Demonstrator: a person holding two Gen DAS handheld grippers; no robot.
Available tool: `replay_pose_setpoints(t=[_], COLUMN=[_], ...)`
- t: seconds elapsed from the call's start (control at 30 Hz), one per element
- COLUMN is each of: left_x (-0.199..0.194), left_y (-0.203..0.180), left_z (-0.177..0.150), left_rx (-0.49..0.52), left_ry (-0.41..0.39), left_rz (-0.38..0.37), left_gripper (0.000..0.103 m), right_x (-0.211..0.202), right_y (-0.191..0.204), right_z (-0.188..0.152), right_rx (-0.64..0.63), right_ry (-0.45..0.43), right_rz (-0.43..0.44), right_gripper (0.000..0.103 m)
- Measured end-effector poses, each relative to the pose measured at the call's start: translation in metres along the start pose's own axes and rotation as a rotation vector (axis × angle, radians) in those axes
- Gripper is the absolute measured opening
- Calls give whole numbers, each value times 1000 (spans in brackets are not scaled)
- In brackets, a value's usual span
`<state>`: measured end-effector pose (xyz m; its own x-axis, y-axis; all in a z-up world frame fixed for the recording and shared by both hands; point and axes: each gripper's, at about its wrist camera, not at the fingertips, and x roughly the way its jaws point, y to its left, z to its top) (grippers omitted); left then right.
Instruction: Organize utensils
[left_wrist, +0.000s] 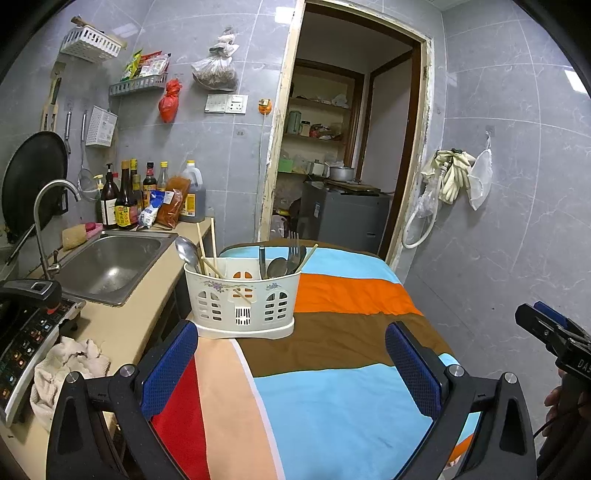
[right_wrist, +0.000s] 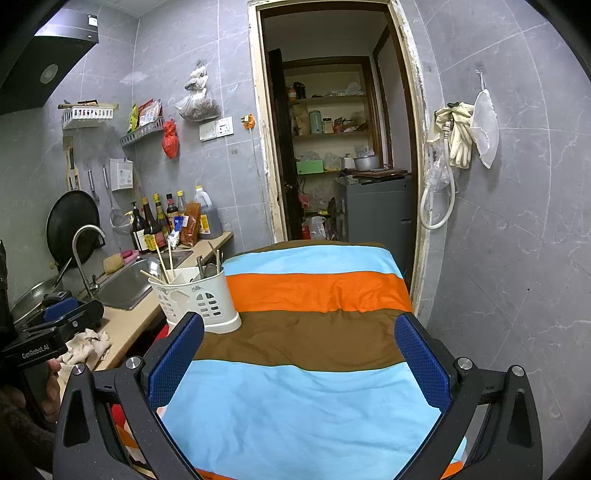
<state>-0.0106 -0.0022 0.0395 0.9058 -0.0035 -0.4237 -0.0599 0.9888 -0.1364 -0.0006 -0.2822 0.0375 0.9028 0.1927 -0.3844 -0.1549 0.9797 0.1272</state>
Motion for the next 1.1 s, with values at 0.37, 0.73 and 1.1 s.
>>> replay_pose_setpoints(t=[0.37, 0.73, 1.1], left_x=[0, 1, 1], left_y=[4, 9, 11], left_z=[1, 2, 2], left_rx=[-2, -4, -3], left_ry=[-2, -4, -3], left_rz=[5, 9, 9], left_gripper=[102, 102, 102], right_x=[1, 4, 5], right_y=[2, 6, 12], right_z=[-1, -3, -5], right_rx=[-1, -5, -7], right_ry=[3, 5, 7], right_rz=[0, 2, 1], right_gripper=[101, 101, 101])
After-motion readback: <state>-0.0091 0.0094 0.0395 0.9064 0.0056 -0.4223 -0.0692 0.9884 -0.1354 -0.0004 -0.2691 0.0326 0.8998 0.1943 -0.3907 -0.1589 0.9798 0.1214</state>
